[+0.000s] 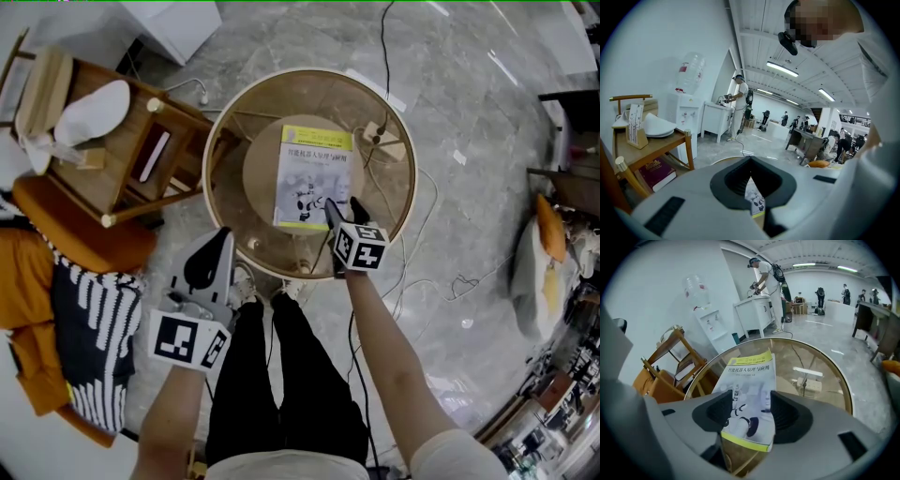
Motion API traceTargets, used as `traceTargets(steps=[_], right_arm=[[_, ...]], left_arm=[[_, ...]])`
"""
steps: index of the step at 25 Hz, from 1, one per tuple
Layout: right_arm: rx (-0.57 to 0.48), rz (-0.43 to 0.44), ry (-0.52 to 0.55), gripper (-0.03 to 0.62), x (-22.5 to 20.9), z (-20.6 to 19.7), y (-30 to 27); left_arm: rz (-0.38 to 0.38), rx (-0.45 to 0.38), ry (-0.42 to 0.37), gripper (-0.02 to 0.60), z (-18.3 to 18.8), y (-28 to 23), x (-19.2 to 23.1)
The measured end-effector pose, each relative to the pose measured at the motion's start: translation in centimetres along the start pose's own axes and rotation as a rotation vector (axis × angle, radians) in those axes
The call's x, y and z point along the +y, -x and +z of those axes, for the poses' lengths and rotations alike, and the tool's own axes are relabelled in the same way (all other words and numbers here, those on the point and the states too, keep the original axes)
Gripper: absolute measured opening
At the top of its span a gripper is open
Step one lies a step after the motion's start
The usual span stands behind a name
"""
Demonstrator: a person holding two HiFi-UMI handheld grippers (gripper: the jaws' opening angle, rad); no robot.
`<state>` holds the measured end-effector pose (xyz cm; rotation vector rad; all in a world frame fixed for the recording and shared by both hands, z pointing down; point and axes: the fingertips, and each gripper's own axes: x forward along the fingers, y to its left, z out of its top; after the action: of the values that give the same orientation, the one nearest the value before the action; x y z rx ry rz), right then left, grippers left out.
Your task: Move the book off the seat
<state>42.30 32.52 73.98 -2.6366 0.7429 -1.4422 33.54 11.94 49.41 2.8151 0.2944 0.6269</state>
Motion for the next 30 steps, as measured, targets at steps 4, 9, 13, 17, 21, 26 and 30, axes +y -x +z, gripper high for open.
traceTargets(steps=[4,9,13,17,21,26,30], right_arm=[[0.01,0.004,-0.101,0.264,-0.8,-1.2,-0.2],[0.026,-0.017,-0.165,0.264,-1.8,-2.6,0.2],[0.017,-0.021,-0.216,0.264,-2.2,-3.3,1.4],[-0.012,-0.017,-0.256,0.255,-2.1,-3.1,2.8],[-0.044,-0.011,-0.273,0.229,-2.0,-2.7,4.3],[-0.081,0.004,-0.341,0.132,-2.0,-2.4,6.8],[-0.115,0.017,-0.427,0.04,-1.4,-2.5,9.4]], left_arm=[[-0.007,0.004,-0.003,0.017,-0.2,0.2,-0.2],[-0.014,0.003,-0.006,0.017,-0.2,0.6,-0.2],[-0.021,0.001,-0.014,0.017,0.0,1.1,-0.4],[-0.04,-0.001,-0.035,0.017,0.6,1.6,-0.9],[-0.065,-0.004,-0.058,0.017,1.4,2.0,-1.8],[-0.096,-0.015,-0.098,0.017,2.8,2.9,-3.2],[-0.11,-0.03,-0.112,0.017,4.1,4.2,-3.7]])
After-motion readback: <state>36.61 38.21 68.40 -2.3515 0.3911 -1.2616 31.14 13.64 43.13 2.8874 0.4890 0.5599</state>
